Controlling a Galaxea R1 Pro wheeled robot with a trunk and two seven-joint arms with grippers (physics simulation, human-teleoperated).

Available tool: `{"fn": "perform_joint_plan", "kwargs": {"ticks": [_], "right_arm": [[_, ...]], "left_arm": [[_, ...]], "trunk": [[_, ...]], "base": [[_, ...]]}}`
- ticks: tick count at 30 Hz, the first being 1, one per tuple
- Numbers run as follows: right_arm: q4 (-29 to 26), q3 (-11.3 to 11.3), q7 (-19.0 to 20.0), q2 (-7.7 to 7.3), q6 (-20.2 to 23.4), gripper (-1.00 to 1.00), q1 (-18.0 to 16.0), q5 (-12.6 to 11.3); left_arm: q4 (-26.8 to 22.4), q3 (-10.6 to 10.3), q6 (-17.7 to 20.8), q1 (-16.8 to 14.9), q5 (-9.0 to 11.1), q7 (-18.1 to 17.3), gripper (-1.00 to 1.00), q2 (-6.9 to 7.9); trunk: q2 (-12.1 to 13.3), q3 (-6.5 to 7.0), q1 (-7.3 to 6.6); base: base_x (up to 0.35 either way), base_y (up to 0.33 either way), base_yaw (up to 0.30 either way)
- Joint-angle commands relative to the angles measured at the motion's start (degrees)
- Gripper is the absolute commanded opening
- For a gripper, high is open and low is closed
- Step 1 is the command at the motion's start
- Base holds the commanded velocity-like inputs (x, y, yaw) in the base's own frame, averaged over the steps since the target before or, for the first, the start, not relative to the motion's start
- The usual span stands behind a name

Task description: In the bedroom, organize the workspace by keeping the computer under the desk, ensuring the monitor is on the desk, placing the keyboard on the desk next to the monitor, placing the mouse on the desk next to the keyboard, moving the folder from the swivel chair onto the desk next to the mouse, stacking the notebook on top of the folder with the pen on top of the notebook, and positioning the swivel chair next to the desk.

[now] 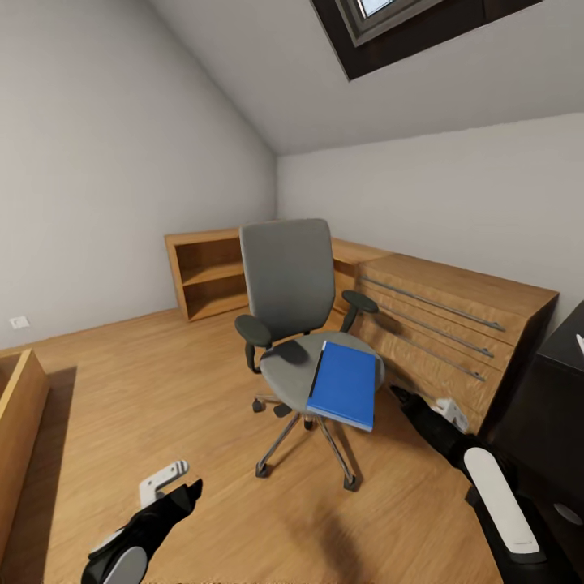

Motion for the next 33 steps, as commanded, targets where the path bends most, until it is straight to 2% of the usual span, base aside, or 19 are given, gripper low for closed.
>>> {"fn": "perform_joint_plan", "kwargs": {"ticks": [1,3,5,7,13,14,15,19,20,25,33], "right_arm": [[0.0,0.0,-0.5,-0.04,0.2,1.00,0.0,-0.7],[0.5,-0.3,-0.5,-0.12,0.2,1.00,0.0,-0.9],[1.3,-1.7,0.0,-0.15,0.2,1.00,0.0,-1.8],[3.8,-3.8,1.3,-0.18,0.3,1.00,0.0,-4.3],[7.1,-5.4,4.8,-0.27,2.6,1.00,0.0,-7.5],[8.1,-6.3,6.5,-0.29,3.1,1.00,0.0,-7.7],[11.0,-8.5,10.9,-0.30,4.3,1.00,0.0,-7.9],[14.5,-10.2,17.0,-0.33,6.8,1.00,0.0,-8.0],[15.7,-10.6,19.7,-0.86,7.4,1.00,-0.1,-8.0],[18.1,-10.7,21.7,-1.48,6.9,1.00,-0.1,-7.7],[18.3,-10.5,22.0,-1.43,6.4,1.00,-0.2,-7.4]], "left_arm": [[-0.1,-0.3,0.0,-0.1,0.4,0.5,1.00,0.05],[-0.2,-0.6,0.0,-0.1,0.4,0.5,1.00,0.05],[-0.2,-0.9,-0.1,-0.1,0.3,0.6,1.00,0.02],[-0.2,-1.4,-0.1,-0.1,0.3,0.7,1.00,-0.01],[-0.1,-2.7,-0.3,-0.1,0.3,0.9,1.00,-0.13],[-0.1,-3.1,-0.4,-0.1,0.2,0.9,1.00,-0.16],[-0.1,-3.9,-0.4,-0.1,0.2,0.9,1.00,-0.19],[-0.1,-4.4,-0.4,-0.1,0.1,1.0,1.00,-0.20],[-0.1,-4.5,-0.4,-0.1,0.0,1.0,1.00,-0.21],[-0.1,-4.8,-0.4,-0.1,0.0,1.0,1.00,-0.21],[-0.1,-4.9,-0.4,-0.1,0.0,1.0,1.00,-0.21]], "trunk": [[-0.4,-0.25,0.22],[-1.2,-0.60,0.65],[-2.0,-0.96,1.09],[-2.8,-1.32,1.53],[-5.3,-2.40,2.85],[-5.7,-2.58,3.07],[-6.1,-2.76,3.29],[-7.7,-3.48,4.17],[-8.1,-3.66,4.39],[-10.1,-4.55,5.49],[-10.2,-6.33,5.69]], "base": [[0.000,0.000,0.000],[0.000,0.000,0.000],[0.000,0.000,0.000],[0.000,0.000,0.000],[0.000,0.000,0.000],[0.000,0.000,0.000],[0.000,0.000,0.000],[0.000,0.000,0.000],[0.000,0.000,0.000],[0.000,0.000,0.000],[0.000,0.000,0.000]]}}
